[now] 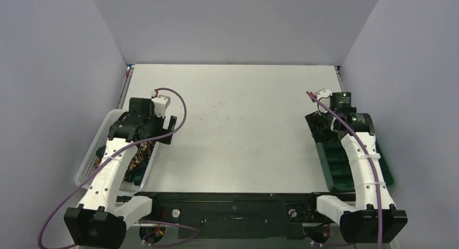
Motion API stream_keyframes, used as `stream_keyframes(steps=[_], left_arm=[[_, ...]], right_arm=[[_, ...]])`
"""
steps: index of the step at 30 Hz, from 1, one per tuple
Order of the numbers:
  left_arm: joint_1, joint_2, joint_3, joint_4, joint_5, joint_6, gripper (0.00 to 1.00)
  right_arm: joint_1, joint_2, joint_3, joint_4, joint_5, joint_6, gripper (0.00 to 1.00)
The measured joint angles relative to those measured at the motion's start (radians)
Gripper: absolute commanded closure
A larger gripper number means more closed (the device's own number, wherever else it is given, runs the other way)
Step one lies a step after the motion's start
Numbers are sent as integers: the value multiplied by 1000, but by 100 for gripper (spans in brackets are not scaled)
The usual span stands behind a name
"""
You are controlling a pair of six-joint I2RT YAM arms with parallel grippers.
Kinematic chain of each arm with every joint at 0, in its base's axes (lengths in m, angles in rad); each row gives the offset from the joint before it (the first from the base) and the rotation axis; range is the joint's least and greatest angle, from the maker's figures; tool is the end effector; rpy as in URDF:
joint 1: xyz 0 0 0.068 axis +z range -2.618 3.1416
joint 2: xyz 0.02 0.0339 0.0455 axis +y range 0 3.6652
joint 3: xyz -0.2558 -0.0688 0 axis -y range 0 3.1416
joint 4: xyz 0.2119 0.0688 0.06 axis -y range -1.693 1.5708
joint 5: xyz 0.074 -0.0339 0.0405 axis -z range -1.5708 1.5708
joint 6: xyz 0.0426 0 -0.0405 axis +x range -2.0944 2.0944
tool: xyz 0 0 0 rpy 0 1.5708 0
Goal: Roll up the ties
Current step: Move the storage box to the corner of the board.
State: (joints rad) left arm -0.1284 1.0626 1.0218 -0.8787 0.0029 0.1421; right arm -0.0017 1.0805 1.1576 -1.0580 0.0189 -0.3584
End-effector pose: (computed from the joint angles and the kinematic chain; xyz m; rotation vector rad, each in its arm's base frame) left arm 0.1789 -0.0232 0.2955 0.3370 2.4674 0.0021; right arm 0.1711 -0.0011 0.3184 -0.4469 2.5204 -0.1631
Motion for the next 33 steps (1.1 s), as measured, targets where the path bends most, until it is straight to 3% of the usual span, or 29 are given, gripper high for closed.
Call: stream_keyframes(steps=[5, 10, 17, 27, 33], left_arm=[[-14, 26, 23, 2, -6, 1, 3], [-26, 42, 40, 15, -5, 13, 3], [-40, 102, 56, 30, -6, 20, 3], [-52, 163, 81, 57, -15, 26, 3], [-53, 177, 85, 63, -29, 28, 3]], right_arm=[[-96, 77, 102, -117, -12, -56, 19], [-345, 195, 179, -240, -14, -169, 24], [-658, 259, 151, -327, 61, -357, 32], [-718, 301, -82, -275, 145, -441, 38], [-697, 403, -115, -182, 148, -397, 41]])
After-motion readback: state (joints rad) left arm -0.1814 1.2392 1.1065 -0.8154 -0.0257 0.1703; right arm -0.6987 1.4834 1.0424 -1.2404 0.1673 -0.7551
